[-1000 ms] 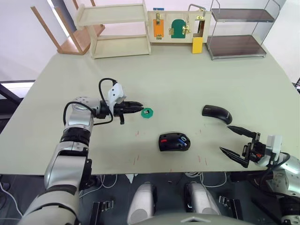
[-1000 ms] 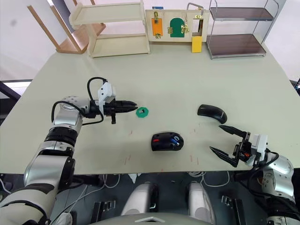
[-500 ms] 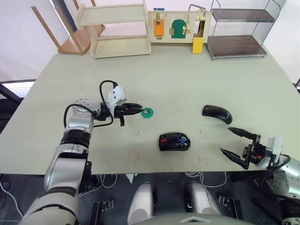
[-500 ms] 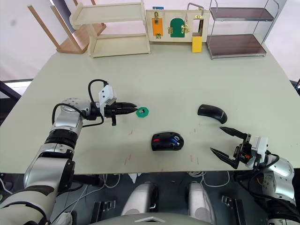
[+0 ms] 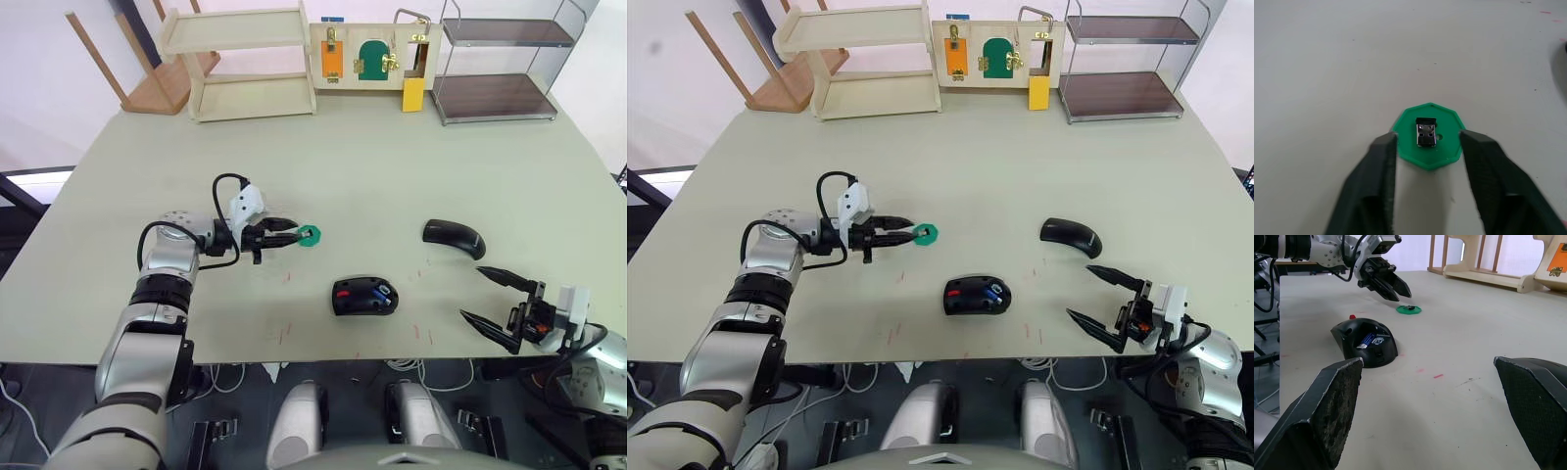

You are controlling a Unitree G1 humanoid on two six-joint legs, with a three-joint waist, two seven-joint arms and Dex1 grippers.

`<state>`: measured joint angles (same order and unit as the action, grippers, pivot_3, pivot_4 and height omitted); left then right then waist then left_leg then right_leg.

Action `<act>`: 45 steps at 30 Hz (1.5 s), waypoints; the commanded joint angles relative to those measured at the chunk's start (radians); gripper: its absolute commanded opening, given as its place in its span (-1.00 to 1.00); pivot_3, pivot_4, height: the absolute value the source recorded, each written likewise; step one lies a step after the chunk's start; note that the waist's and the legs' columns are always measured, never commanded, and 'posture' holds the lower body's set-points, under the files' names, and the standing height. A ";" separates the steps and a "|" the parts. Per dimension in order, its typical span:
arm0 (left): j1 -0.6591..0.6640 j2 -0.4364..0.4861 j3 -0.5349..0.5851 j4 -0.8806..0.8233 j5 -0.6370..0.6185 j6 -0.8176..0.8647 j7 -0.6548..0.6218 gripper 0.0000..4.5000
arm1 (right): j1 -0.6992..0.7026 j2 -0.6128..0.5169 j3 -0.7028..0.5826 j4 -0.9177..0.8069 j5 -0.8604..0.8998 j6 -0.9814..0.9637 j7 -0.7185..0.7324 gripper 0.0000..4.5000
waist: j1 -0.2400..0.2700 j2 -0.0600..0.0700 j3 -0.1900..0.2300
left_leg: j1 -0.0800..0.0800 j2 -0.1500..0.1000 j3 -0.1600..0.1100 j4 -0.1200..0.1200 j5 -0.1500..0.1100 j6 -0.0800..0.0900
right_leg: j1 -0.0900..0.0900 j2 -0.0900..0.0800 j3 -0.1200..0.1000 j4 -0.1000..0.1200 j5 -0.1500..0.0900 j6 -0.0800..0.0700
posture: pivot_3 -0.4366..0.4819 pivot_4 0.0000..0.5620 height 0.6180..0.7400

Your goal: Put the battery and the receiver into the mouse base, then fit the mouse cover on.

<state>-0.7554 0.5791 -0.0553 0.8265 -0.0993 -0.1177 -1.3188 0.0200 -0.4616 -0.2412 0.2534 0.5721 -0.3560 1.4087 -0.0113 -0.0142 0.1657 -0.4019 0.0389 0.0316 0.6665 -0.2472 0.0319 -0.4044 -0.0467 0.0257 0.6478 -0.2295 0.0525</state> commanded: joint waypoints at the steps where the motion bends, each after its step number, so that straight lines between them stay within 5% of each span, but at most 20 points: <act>1: -0.006 0.000 0.001 0.001 0.004 -0.026 0.008 0.22 | -0.005 0.000 -0.009 -0.019 0.016 -0.013 0.000 1.00 | 0.000 0.000 0.000 | 0.000 0.000 0.000 0.000 0.000 0.000 | 0.000 0.000 0.000 0.000 0.000 0.000 | -0.05 -0.47 1.00; 11: -0.022 -0.012 0.010 0.026 -0.003 -0.030 0.030 0.22 | -0.012 0.007 -0.006 -0.008 0.011 -0.020 -0.002 1.00 | 0.000 0.000 0.000 | 0.000 0.000 0.000 0.000 0.000 0.000 | 0.000 0.000 0.000 0.000 0.000 0.000 | -0.05 -0.47 1.00; 12: -0.024 -0.010 0.010 0.031 0.000 -0.035 0.036 0.05 | -0.012 0.008 -0.005 -0.006 0.011 -0.022 -0.001 1.00 | 0.000 0.000 0.000 | 0.000 0.000 0.000 0.000 0.000 0.000 | 0.000 0.000 0.000 0.000 0.000 0.000 | -0.05 -0.47 1.00; 40: -0.034 -0.024 0.005 0.051 -0.006 -0.010 0.018 0.05 | -0.020 0.016 0.006 -0.004 0.002 -0.029 -0.006 1.00 | 0.000 0.000 0.000 | 0.000 0.000 0.000 0.001 0.000 0.000 | 0.000 0.000 0.000 0.002 0.000 0.000 | -0.05 -0.47 1.00; 45: -0.036 -0.026 0.004 0.051 0.002 -0.015 0.030 -0.35 | -0.018 0.017 0.007 0.000 0.001 -0.031 -0.004 1.00 | 0.000 0.000 0.000 | 0.000 0.000 0.000 0.001 0.000 0.000 | 0.000 0.000 0.000 0.002 0.000 0.000 | -0.05 -0.47 1.00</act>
<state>-0.7654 0.5469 -0.0575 0.8858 -0.0987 -0.1223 -1.2914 0.0034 -0.4453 -0.2305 0.2596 0.5612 -0.3739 1.4054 -0.0115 -0.0142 0.1657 -0.4018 0.0389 0.0316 0.6678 -0.2472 0.0319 -0.4044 -0.0467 0.0257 0.6497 -0.2295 0.0526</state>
